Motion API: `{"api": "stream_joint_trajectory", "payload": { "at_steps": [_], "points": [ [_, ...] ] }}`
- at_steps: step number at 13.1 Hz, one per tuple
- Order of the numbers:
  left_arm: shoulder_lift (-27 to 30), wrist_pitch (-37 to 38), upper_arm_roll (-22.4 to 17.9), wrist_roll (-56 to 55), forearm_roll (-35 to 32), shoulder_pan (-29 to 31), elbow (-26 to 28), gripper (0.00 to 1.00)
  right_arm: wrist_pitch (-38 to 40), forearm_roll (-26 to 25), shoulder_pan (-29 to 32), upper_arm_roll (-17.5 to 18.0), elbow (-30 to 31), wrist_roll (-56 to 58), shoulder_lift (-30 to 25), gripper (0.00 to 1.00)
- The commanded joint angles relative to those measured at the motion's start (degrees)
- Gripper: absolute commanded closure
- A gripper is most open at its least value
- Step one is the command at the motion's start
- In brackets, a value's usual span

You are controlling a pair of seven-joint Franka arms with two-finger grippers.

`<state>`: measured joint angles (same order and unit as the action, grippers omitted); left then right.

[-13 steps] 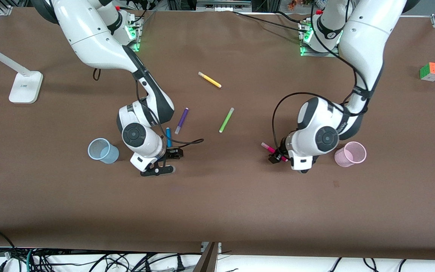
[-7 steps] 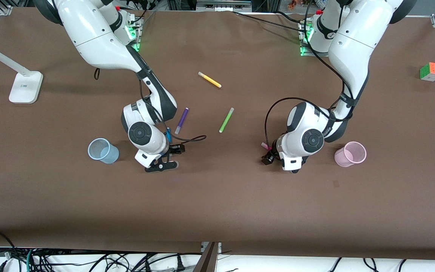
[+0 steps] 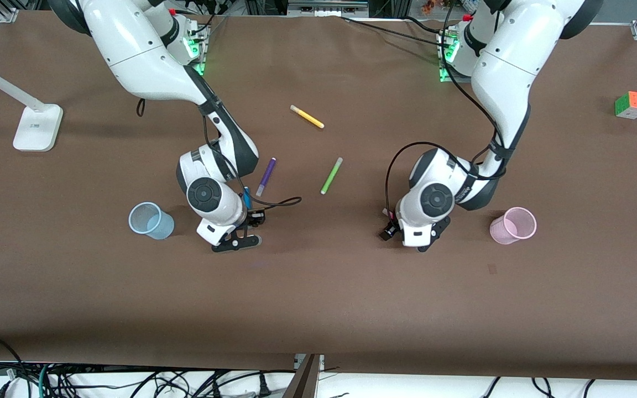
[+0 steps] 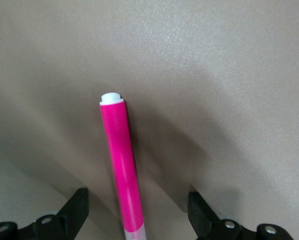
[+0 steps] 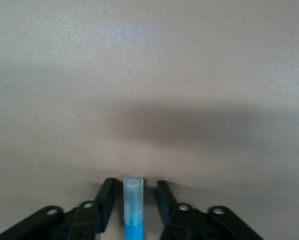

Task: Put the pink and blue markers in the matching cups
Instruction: 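Grasp the blue marker with the right gripper while the left gripper grasps the pink marker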

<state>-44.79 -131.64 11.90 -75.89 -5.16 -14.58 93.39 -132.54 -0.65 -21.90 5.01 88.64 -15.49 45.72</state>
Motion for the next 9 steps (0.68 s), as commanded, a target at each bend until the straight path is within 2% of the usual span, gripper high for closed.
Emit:
{"api": "stream_joint_trajectory", "payload": {
  "at_steps": [1,2,3,5,6,7,9],
  "points": [
    [-0.3,-0.02,-0.74,-4.18,-4.33,-1.07,0.04,0.13,-0.53,-0.49,-0.69,-0.18,1.8,0.46,-1.16,0.9],
    [-0.13,0.07,-0.73,-3.83,-4.34,-0.63,0.04,0.14,-0.61,-0.49,-0.69,-0.18,1.45,0.46,-1.16,0.92],
    [-0.3,0.07,-0.73,-3.82,-4.42,-0.54,0.13,0.24,-0.7,-0.67,-0.69,-0.26,0.4,1.59,-1.33,0.92],
    [-0.04,-0.02,-0.73,-3.74,-4.42,-0.54,0.04,0.6,0.61,-0.58,0.71,-0.53,-2.23,7.55,-2.9,0.92],
    [0.14,0.15,-0.73,-3.74,-4.42,-0.37,0.13,0.72,2.1,-0.32,2.29,-0.44,-3.11,10.27,-4.05,0.92],
    [0.31,0.33,-0.65,-3.74,-4.42,0.33,0.04,0.75,4.11,-0.23,3.69,-0.09,-3.9,14.3,-4.93,0.92],
    [0.93,0.51,-0.56,-3.82,-4.42,0.78,-0.05,0.74,8.42,0.12,5.63,-0.09,-6.01,23.78,-6.34,0.91]
  ]
}}
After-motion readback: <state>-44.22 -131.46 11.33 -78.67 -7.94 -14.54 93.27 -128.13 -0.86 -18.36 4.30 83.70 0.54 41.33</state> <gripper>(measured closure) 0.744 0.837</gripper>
